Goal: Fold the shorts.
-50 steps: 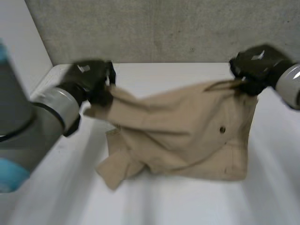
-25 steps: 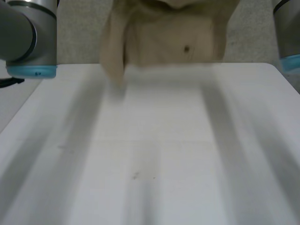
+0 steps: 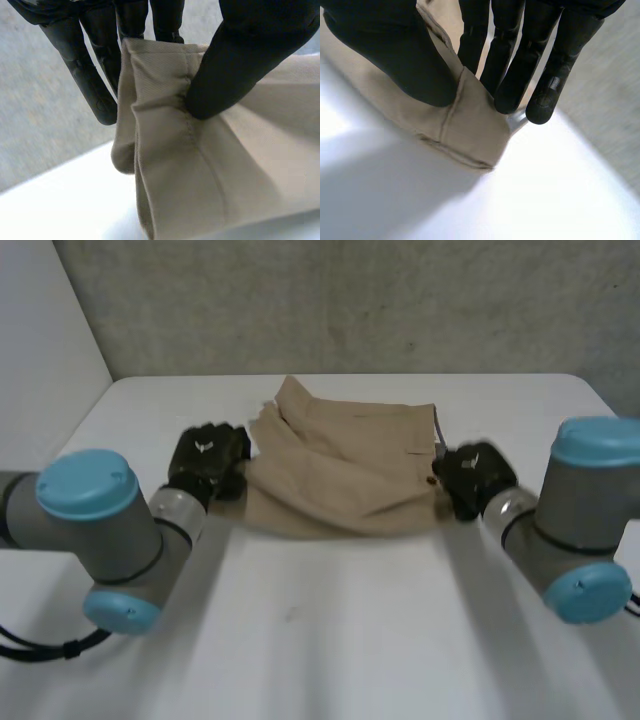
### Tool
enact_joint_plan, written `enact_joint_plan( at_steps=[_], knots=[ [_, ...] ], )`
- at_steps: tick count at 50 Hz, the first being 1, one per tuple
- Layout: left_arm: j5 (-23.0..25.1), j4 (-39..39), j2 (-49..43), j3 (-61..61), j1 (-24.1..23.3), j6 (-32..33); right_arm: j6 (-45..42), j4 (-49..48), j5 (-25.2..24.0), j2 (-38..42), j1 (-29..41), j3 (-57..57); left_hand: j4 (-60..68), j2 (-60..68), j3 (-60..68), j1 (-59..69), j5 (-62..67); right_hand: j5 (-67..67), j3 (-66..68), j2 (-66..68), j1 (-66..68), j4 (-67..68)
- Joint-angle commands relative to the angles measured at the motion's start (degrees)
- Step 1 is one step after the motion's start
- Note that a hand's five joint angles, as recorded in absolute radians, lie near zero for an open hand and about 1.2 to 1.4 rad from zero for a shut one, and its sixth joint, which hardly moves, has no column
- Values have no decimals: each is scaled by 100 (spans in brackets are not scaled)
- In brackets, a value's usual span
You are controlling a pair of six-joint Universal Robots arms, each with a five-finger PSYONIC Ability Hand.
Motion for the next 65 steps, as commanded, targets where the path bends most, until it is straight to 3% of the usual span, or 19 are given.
enact_joint_plan(
  at_steps=[1, 8, 27, 31, 35, 40, 65],
  knots=[
    [28, -203, 599, -561, -153, 27, 12, 7, -12, -156, -15, 521, -1385, -1364, -1389, -1330, -1483, 1254, 1190, 1312, 2560, 1163],
    [28, -633, 1189, -781, -188, 27, 47, -46, -38, -692, -77, 899, -2128, -2107, -2132, -2073, -2226, 1254, 1190, 1312, 2560, 1163],
    [-51, -1047, 1066, -878, -232, -17, 162, -230, -56, -851, -77, 1084, -2078, -2057, -2082, -2023, -2176, 1254, 1190, 1312, 2560, 1163],
    [-227, -1459, 1145, -1053, -408, -8, 162, -230, -56, -851, -77, 1101, -2111, -2091, -2116, -2057, -2209, 1254, 1190, 1312, 2560, 1163],
    [-709, -1680, 1216, -1185, -636, -8, 162, -239, -56, -851, -77, 1101, -2111, -2091, -2116, -2057, -2209, 1254, 1190, 1312, 2560, 1163],
    [-1220, -1584, 1181, -1475, -882, 27, 162, -266, -65, -825, -77, 1101, -2111, -2091, -2116, -2057, -2209, 1254, 1190, 1312, 2560, 1163],
    [-1238, -705, 610, -1572, -663, 589, 162, -274, -65, -798, -68, 1136, -1624, -1603, -1628, -1569, -1722, 1254, 1190, 1312, 2560, 1163]
  ],
)
